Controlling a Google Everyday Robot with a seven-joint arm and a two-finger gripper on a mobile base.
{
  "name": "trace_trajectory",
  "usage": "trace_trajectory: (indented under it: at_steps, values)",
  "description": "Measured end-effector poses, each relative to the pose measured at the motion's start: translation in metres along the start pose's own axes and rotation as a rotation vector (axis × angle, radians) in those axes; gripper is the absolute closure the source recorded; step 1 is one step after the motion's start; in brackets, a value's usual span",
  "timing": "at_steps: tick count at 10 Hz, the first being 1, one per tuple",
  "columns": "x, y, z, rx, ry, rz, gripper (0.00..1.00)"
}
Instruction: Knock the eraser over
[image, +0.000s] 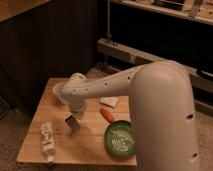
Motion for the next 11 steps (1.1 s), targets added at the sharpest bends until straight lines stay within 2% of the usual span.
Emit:
trace_trajectory:
  at_steps: [11]
  values:
    - [-0.0006, 0.0025, -0.0012, 0.008, -0.001, -0.003, 1.0]
